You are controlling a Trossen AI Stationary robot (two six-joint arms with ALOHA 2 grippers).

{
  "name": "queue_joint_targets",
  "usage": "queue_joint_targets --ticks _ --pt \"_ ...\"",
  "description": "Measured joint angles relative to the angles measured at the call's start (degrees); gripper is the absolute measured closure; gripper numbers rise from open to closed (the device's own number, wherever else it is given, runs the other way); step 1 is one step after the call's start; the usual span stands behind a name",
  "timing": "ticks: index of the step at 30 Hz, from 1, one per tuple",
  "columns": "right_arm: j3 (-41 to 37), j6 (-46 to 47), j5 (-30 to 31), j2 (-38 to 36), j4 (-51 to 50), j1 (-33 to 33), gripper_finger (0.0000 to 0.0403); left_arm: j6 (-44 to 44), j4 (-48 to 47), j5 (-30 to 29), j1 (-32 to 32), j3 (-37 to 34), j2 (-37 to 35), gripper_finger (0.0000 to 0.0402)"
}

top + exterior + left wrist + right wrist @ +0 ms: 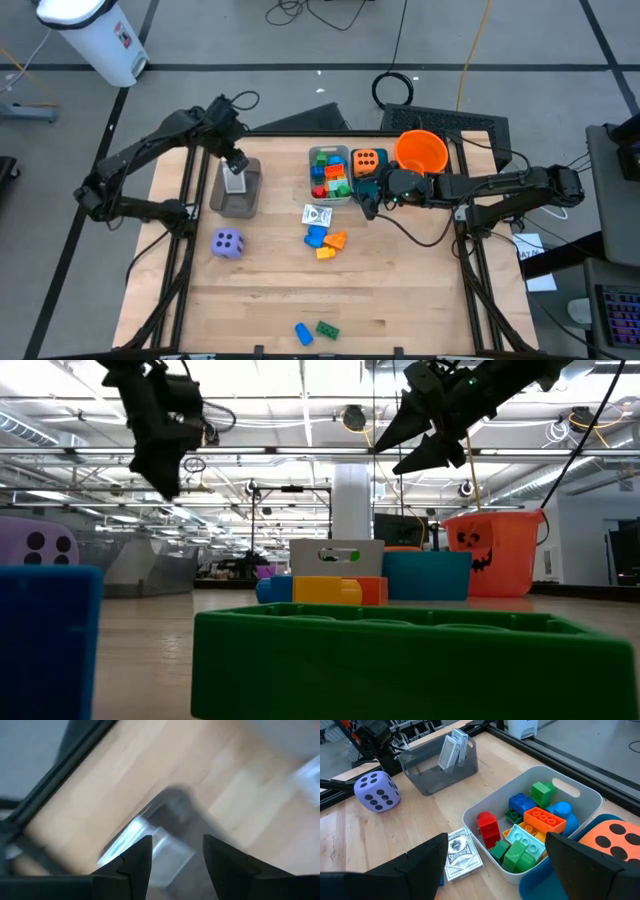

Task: Pick & Place Toys
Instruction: Put the light orange game piece into the gray bin

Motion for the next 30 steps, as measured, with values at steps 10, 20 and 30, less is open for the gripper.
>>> queue_joint_targets --ticks 10,20,30 --pt "0.0 0.0 0.0 0.0 0.0 0.0 0.0080 -14.3 15.8 14.7 -8.1 0.0 -10.2 0.0218" --pt "0.0 0.0 0.0 0.0 0.0 0.0 0.0080 -24.9 32.0 14.4 -27.1 0.0 -15.5 0.0218" --pt "0.0 0.0 0.0 0.0 0.0 0.0 0.0080 -27.8 43.8 3.5 -43.8 -0.1 -12.2 0.0218"
